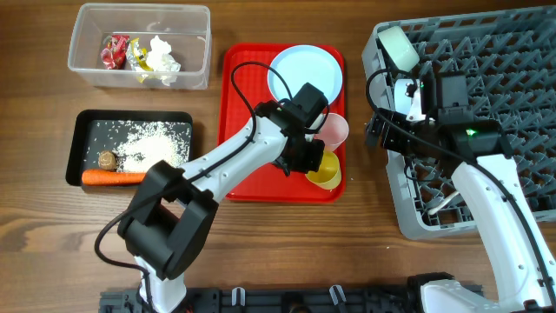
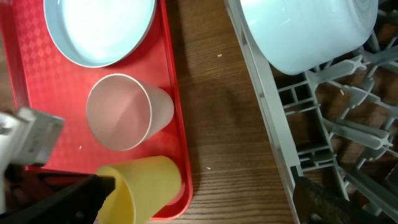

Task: Sort waste into correct bins and load items into the dishwasher rack
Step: 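Grasp the yellow cup on the red tray with the left gripper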

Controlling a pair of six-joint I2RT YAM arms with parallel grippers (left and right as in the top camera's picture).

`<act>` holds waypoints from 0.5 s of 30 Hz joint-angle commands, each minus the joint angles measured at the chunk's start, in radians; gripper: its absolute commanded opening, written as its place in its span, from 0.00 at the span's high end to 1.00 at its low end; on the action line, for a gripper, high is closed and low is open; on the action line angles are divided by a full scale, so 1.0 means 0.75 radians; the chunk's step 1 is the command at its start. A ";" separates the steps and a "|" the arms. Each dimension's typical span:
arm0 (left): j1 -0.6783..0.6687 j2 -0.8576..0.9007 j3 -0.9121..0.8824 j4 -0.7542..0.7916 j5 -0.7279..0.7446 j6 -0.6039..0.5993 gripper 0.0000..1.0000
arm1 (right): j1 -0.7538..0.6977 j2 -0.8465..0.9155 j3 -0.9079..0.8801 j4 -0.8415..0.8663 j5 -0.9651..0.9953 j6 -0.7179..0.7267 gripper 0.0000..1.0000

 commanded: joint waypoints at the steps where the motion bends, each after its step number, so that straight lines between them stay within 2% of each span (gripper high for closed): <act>1: 0.086 -0.177 -0.004 -0.062 -0.018 -0.008 0.96 | -0.005 0.008 0.011 -0.006 -0.077 -0.053 0.00; 5: 0.237 -0.304 -0.004 -0.130 0.006 -0.006 0.96 | -0.005 0.008 0.011 0.014 -0.251 -0.144 0.00; 7: 0.324 -0.351 -0.004 -0.136 0.094 0.013 0.96 | -0.004 0.008 0.011 0.036 -0.361 -0.207 0.00; 10: 0.445 -0.391 -0.004 -0.115 0.326 0.049 0.96 | -0.004 0.008 0.011 0.079 -0.573 -0.312 0.00; 11: 0.495 -0.393 -0.004 -0.086 0.508 0.104 0.96 | -0.004 0.008 0.011 0.100 -0.674 -0.353 0.00; 12: 0.517 -0.393 -0.004 -0.070 0.603 0.121 0.96 | -0.004 0.008 0.011 0.114 -0.728 -0.375 0.00; 15: 0.557 -0.391 -0.004 -0.025 0.803 0.160 0.96 | -0.004 0.008 0.011 0.169 -0.885 -0.424 0.00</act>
